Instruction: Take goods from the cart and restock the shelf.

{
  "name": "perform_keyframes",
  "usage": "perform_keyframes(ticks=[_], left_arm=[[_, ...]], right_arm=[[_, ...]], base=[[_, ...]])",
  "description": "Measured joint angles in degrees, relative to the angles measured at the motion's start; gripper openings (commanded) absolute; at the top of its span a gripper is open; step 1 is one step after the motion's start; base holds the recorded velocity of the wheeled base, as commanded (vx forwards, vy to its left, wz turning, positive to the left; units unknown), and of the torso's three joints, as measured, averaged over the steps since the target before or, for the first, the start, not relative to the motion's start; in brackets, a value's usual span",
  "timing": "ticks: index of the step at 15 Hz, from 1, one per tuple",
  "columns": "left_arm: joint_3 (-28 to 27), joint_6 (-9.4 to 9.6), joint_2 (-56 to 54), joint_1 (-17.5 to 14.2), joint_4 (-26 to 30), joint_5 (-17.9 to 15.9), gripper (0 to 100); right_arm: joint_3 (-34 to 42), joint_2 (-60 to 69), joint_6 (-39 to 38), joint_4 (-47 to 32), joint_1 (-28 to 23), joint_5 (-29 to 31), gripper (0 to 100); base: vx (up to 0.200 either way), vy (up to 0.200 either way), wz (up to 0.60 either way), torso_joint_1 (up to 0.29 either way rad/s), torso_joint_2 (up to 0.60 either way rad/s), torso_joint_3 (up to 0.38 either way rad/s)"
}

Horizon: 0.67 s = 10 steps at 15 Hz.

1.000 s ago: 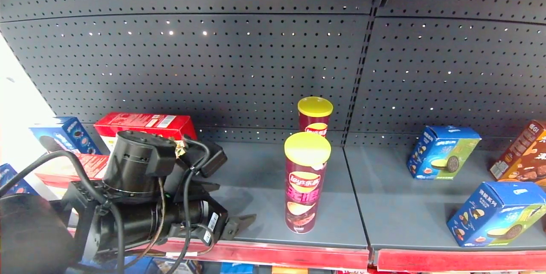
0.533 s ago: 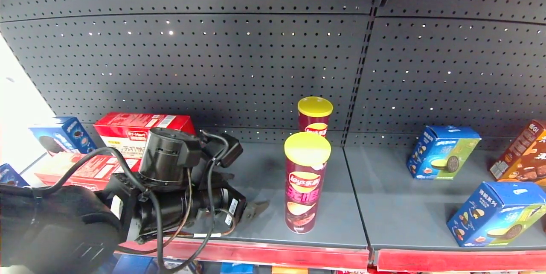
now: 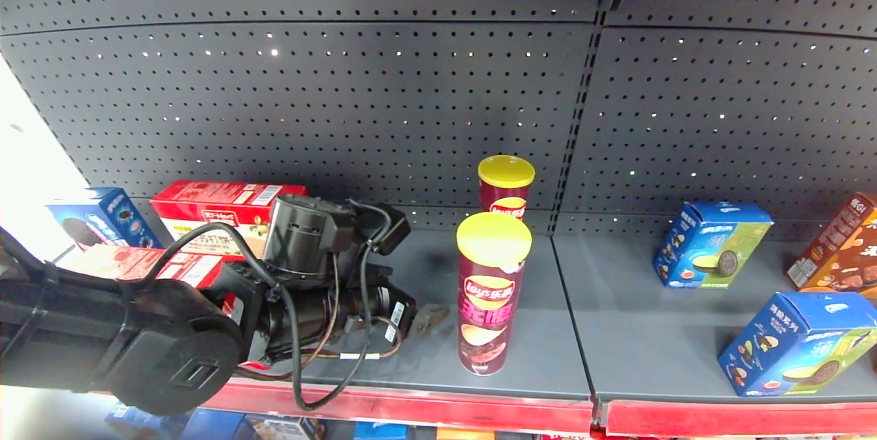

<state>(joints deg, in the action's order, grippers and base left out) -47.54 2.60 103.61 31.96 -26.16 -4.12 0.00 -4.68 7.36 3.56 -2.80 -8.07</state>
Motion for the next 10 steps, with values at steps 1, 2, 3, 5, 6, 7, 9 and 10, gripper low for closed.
perform_keyframes(ticks=[1, 2, 3, 5, 6, 7, 9, 10], left_arm=[[-0.3, -0.02, 0.3, 0.0, -0.1, 0.0, 100], [-0.6, -0.02, 0.5, 0.0, -0.1, 0.0, 100], [-0.9, -0.04, 0.6, 0.0, -0.2, 0.0, 100], [-1.1, -0.15, 0.8, 0.5, -0.2, 0.1, 100], [-1.2, -0.26, 0.9, 1.1, -0.2, 0.1, 100], [-1.2, -0.39, 0.9, 1.5, -0.2, 0.1, 100], [-1.4, -0.46, 1.0, 2.0, -0.2, 0.1, 100], [-1.6, -0.46, 1.2, 2.1, -0.2, 0.1, 100]], right_arm=[[0.0, 0.0, 0.0, 0.0, 0.0, 0.0, 100], [0.0, 0.0, 0.0, 0.0, 0.0, 0.0, 100], [0.0, 0.0, 0.0, 0.0, 0.0, 0.0, 100], [0.0, 0.0, 0.0, 0.0, 0.0, 0.0, 100], [0.0, 0.0, 0.0, 0.0, 0.0, 0.0, 100], [0.0, 0.0, 0.0, 0.0, 0.0, 0.0, 100], [0.0, 0.0, 0.0, 0.0, 0.0, 0.0, 100], [0.0, 0.0, 0.0, 0.0, 0.0, 0.0, 100]], base=[[0.000, 0.000, 0.00, 0.000, 0.00, 0.000], [0.000, 0.000, 0.00, 0.000, 0.00, 0.000], [0.000, 0.000, 0.00, 0.000, 0.00, 0.000], [0.000, 0.000, 0.00, 0.000, 0.00, 0.000], [0.000, 0.000, 0.00, 0.000, 0.00, 0.000], [0.000, 0.000, 0.00, 0.000, 0.00, 0.000], [0.000, 0.000, 0.00, 0.000, 0.00, 0.000], [0.000, 0.000, 0.00, 0.000, 0.00, 0.000]])
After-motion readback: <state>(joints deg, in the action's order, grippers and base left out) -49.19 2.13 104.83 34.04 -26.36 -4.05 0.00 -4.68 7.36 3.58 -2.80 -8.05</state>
